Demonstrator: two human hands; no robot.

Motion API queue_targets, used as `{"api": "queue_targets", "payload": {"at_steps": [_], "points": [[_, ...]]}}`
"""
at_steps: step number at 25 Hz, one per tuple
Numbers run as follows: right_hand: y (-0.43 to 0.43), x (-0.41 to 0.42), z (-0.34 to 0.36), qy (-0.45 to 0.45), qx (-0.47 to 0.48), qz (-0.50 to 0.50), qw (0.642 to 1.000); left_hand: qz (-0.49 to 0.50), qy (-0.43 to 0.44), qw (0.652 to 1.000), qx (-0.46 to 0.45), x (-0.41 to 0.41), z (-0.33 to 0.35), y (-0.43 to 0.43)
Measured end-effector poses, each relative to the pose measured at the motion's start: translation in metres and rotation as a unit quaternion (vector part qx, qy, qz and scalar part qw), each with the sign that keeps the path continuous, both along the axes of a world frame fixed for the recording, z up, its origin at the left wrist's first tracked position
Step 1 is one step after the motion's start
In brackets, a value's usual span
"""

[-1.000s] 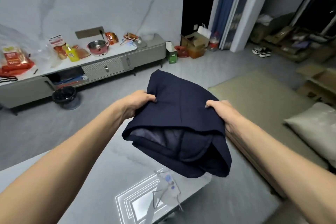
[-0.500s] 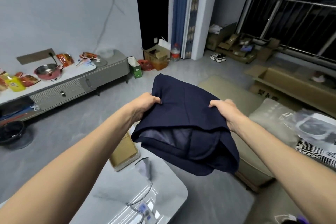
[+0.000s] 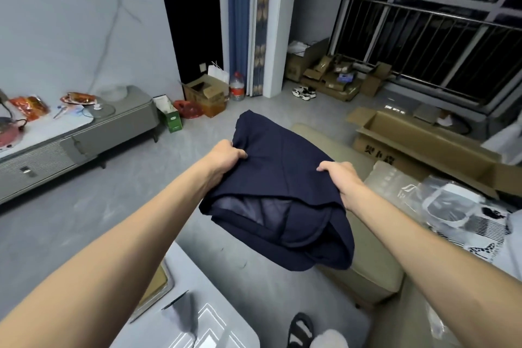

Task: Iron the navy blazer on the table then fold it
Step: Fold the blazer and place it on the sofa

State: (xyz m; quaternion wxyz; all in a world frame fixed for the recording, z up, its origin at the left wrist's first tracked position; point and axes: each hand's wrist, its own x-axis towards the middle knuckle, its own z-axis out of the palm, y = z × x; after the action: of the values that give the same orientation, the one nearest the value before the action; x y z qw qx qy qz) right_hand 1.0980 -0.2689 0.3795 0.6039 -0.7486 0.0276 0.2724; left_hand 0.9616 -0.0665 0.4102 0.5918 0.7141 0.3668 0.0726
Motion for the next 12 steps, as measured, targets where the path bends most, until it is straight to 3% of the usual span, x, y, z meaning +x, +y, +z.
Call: {"api": "queue_targets", "payload": {"at_steps": [6, 9, 12], "points": [[0.010, 0.154, -0.089, 0.004, -0.028, -0.001, 1.000, -0.006, 0.065, 0.998, 0.017, 0.155, -0.071, 0.010], [0.010, 0.269, -0.182, 0.024, -0.002, -0.020, 1.000, -0.011, 0.111, 0.993, 0.033, 0.282, -0.159, 0.012], [-0.002, 0.358, -0.279, -0.017, -0.025, -0.093, 0.995, -0.030, 0.168, 0.983, 0.069, 0.401, -0.266, 0.000]]}}
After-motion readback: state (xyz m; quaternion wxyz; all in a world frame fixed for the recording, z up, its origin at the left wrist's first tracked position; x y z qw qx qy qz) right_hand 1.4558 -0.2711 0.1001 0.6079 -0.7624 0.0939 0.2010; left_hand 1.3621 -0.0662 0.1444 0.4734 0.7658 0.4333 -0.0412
